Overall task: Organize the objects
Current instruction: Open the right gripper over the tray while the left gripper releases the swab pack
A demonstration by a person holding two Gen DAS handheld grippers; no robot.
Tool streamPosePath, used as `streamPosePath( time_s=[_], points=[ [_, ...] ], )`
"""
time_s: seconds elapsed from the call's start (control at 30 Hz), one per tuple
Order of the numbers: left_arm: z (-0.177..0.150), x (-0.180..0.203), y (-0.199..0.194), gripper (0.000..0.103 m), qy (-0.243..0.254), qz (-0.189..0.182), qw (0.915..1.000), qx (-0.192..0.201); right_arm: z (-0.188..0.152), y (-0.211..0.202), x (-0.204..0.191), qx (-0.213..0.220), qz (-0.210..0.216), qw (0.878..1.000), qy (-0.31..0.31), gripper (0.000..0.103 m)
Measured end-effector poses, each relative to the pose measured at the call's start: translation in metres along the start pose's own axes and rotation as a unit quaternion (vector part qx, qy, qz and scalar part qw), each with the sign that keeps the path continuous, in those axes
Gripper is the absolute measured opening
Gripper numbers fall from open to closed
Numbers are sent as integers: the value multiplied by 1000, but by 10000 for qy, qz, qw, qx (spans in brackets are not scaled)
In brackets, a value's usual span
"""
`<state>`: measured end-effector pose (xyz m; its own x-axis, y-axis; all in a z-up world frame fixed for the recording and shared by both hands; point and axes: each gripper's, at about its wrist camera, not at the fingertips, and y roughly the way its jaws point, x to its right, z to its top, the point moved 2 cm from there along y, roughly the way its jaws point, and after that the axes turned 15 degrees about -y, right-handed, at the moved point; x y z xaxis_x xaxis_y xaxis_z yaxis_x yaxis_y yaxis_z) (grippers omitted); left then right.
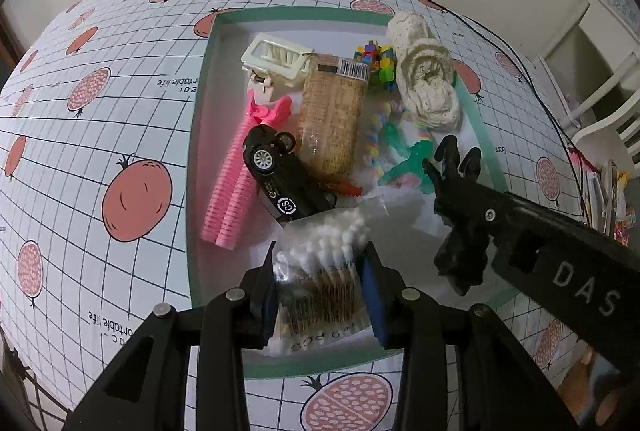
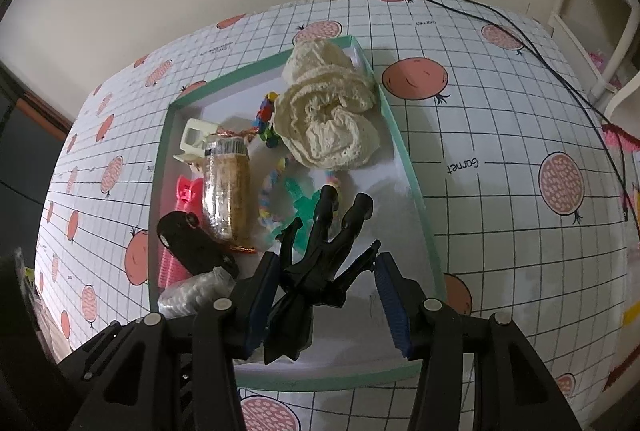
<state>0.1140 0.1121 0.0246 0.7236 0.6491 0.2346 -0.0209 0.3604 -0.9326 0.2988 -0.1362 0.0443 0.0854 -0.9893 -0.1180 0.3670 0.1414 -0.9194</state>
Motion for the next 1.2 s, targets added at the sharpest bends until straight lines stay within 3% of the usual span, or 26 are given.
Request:
streamPosePath(
  time_s=[0.43, 0.63, 1.2],
  points=[
    [2, 0, 6, 41, -37, -81, 9998, -153, -2, 9, 4, -144, 4, 9999, 77, 54],
    [1, 2, 4, 47, -11, -154, 9997, -197, -5, 10, 7, -188, 81, 9996, 199, 55],
    [5, -5, -26, 52, -48, -467, 9989, 87, -8, -10, 8, -41, 97, 9994, 340, 58]
  ],
)
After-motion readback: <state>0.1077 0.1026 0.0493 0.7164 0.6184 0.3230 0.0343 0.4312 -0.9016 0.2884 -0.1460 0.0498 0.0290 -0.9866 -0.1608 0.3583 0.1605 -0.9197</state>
